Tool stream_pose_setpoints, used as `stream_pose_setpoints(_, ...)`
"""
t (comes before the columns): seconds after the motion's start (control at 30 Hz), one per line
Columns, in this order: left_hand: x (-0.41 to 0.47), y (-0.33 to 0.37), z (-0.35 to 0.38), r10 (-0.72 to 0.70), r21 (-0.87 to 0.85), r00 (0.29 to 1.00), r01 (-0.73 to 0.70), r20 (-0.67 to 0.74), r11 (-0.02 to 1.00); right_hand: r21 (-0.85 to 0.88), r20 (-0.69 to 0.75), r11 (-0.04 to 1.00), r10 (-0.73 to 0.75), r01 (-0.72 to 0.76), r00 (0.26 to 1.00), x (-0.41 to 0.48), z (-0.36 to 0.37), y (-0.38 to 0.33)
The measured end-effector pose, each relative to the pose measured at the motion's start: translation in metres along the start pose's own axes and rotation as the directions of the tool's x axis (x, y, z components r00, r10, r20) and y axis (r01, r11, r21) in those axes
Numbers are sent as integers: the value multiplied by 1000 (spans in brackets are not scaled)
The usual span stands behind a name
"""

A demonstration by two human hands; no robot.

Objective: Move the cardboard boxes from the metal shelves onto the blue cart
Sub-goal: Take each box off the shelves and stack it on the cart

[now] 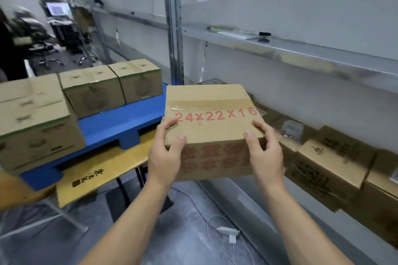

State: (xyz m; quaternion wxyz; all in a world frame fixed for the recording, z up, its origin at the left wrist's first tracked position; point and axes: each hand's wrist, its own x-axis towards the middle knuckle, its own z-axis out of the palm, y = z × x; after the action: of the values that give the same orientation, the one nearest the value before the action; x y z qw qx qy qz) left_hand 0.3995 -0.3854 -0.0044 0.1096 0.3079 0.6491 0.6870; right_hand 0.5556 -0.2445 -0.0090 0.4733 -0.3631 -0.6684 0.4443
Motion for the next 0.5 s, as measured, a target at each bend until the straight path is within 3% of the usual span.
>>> stream_pose_setpoints(0.23,53,-22,-83,-7,73,994,15,-111,997,83,144,996,17,-30,989,16,113,-5)
stream_pose_setpoints(0.5,89,-49,-135,-71,110,982,92,-177,990,147,285,982,71,-117,956,39,193,-2)
